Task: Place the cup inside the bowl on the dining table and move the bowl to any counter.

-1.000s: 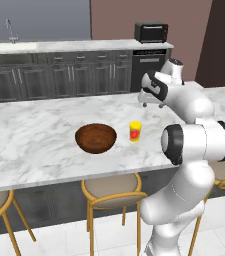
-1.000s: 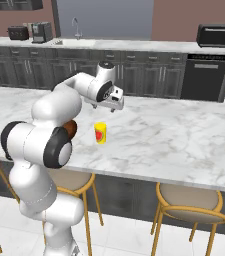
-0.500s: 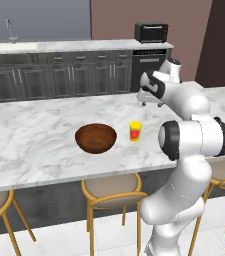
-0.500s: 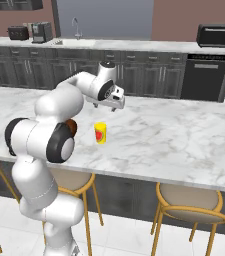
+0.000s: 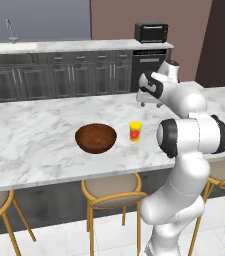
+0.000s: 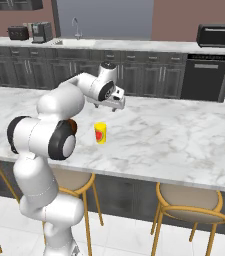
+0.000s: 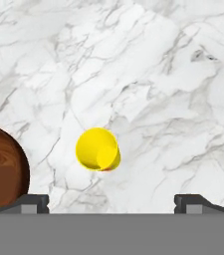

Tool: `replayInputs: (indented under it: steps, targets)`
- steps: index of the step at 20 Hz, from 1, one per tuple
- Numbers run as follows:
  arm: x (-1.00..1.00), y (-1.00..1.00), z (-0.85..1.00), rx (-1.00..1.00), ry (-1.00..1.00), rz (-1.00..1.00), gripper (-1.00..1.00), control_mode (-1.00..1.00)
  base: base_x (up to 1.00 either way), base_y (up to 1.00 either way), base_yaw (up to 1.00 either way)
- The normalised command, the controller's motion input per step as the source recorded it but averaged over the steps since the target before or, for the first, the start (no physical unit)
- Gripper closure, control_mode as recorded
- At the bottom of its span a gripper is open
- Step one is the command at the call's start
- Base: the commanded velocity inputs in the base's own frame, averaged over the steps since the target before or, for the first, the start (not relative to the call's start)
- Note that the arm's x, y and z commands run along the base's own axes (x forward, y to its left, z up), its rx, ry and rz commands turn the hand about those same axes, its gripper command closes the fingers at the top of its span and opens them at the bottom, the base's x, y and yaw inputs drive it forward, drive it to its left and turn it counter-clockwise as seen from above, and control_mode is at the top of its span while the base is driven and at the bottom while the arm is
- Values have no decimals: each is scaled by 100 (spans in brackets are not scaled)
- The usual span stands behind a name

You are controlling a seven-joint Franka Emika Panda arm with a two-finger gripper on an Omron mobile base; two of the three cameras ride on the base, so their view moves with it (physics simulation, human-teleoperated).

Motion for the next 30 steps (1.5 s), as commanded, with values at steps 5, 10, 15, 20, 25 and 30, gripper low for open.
replayInputs:
  steps: [5, 10, 15, 20, 25, 30]
  targets:
    - [21, 0, -8, 0, 0, -2, -100, -100, 0, 0, 0]
    - [6, 0, -7, 0, 0, -1, -100, -100, 0, 0, 0]
    - [1, 0, -7, 0, 0, 0, -100, -100, 0, 0, 0]
    - [6, 0, -18, 0, 0, 0, -100, -100, 0, 0, 0]
    - [10, 0, -19, 0, 0, 0, -100, -100, 0, 0, 0]
    - [9, 0, -20, 0, 0, 0, -100, -100, 0, 0, 0]
